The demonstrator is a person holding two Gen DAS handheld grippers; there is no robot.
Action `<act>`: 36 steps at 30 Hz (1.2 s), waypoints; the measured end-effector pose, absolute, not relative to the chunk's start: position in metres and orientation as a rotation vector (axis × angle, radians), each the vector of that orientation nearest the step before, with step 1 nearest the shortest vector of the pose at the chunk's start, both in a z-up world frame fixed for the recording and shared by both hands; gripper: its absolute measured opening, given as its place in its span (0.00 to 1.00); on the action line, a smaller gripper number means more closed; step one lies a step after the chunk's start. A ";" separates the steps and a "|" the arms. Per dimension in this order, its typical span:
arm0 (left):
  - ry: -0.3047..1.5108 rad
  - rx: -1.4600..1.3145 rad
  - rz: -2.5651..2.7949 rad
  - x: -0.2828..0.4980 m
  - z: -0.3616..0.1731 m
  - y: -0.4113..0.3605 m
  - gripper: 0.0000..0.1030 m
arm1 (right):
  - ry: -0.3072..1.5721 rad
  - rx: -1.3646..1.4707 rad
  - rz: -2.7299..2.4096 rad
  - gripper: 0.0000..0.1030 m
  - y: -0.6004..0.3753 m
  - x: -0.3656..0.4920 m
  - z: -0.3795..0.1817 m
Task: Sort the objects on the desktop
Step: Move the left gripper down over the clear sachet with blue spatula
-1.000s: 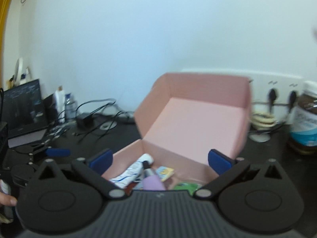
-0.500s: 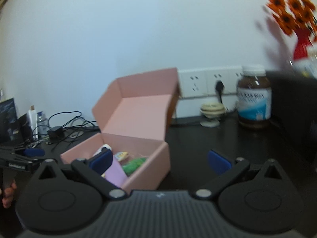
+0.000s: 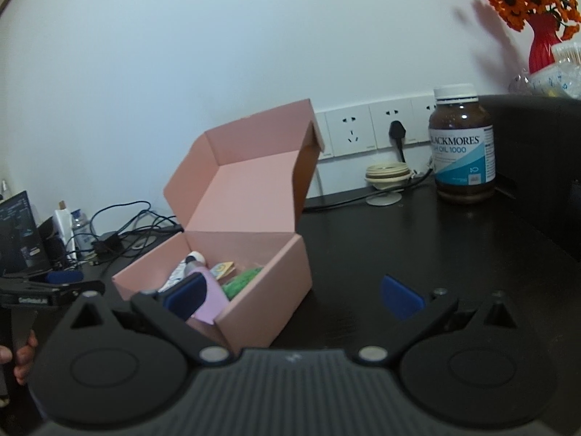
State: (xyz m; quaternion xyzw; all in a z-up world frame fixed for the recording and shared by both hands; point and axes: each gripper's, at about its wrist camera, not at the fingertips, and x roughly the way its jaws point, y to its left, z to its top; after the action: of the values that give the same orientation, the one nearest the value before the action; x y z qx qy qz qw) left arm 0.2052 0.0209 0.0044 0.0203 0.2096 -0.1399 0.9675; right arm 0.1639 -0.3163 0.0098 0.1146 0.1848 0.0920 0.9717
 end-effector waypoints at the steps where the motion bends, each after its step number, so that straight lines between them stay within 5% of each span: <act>1: 0.418 0.043 -0.280 0.204 0.005 0.021 1.00 | 0.370 0.232 0.190 0.99 -0.316 0.163 0.010; 23: 0.557 0.296 -0.482 0.115 -0.005 -0.010 1.00 | 0.358 0.304 0.248 0.99 -0.328 0.161 0.008; 36: 0.694 0.244 -0.571 0.128 -0.012 -0.020 0.95 | 0.353 0.359 0.264 0.99 -0.338 0.160 0.006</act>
State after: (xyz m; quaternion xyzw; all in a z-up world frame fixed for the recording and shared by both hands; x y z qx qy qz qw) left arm 0.1278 -0.0201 -0.0123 0.1178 0.3348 -0.2752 0.8935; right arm 0.1603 -0.3376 0.0062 0.1770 0.1742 0.1301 0.9599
